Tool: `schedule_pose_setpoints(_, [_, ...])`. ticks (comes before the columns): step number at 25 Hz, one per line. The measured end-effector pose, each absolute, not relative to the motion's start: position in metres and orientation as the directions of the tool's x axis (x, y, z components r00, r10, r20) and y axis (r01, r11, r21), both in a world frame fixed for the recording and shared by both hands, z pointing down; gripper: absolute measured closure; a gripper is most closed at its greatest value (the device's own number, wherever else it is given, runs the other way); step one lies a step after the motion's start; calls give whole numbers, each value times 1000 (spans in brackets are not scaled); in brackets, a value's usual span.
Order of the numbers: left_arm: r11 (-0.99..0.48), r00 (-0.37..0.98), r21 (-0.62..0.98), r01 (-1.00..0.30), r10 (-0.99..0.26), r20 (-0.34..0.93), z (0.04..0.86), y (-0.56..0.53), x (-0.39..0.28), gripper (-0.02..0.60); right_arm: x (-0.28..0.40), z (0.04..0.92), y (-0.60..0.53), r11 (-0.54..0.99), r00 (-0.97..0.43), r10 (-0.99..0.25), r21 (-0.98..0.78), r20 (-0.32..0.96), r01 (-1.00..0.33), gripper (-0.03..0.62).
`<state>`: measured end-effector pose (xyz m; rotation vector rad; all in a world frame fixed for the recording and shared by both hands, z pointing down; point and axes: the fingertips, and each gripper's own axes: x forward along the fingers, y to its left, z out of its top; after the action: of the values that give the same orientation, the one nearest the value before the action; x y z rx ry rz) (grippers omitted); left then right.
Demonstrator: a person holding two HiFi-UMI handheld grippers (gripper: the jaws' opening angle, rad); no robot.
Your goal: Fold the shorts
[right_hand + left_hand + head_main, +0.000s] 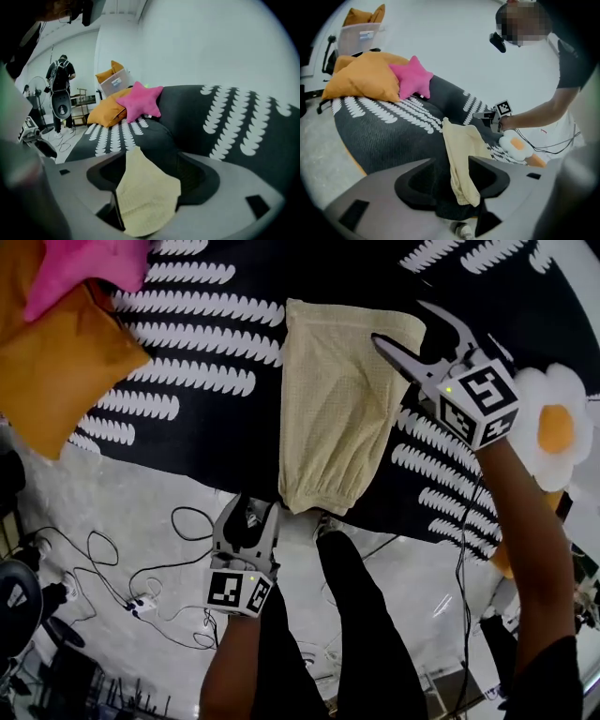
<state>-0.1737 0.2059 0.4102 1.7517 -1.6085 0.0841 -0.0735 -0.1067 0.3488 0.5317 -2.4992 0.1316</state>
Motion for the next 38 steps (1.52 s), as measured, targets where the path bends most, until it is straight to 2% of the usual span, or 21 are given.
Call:
schedule_pose_setpoints(5, [-114, 276, 333, -936, -823, 496, 405, 167, -162, 392, -11, 373, -66, 877, -736, -371, -46, 566, -478, 277])
schedule_pose_setpoints(11, [-258, 356, 258, -931, -801, 482, 390, 80, -182, 410, 35, 394, -73, 805, -673, -410, -103, 615, -585, 283])
schedule_pose_setpoints(16, [-399, 432, 181, -899, -736, 522, 395, 3, -178, 411, 52, 420, -108, 733, -665, -429, -194, 611, -652, 377])
schedule_pose_setpoints(24, [-260, 452, 380, -888, -652, 609, 437, -71, -182, 385, 36, 440, -137, 637, -690, -371, -371, 621, -676, 389])
schedule_pose_setpoints(25, [-235, 436, 380, -895, -642, 630, 443, -76, -184, 392, 35, 441, -139, 624, -692, -370, -387, 620, -679, 413])
schedule_pose_setpoints(26, [-209, 413, 369, -905, -632, 655, 448, -81, -188, 416, 33, 442, -141, 617, -693, -370, -394, 619, -681, 445])
schedule_pose_setpoints(28, [-182, 365, 324, -929, -609, 704, 456, -91, -195, 525, 33, 440, -143, 623, -688, -374, -381, 622, -683, 556])
schedule_pose_setpoints(29, [-182, 352, 306, -935, -598, 720, 458, -95, -196, 580, 34, 438, -144, 629, -684, -375, -370, 626, -684, 574])
schedule_pose_setpoints(38, [-285, 432, 327, -901, -519, 738, 479, -119, -202, 577, 52, 458, -148, 699, -646, -334, -279, 686, -658, 577])
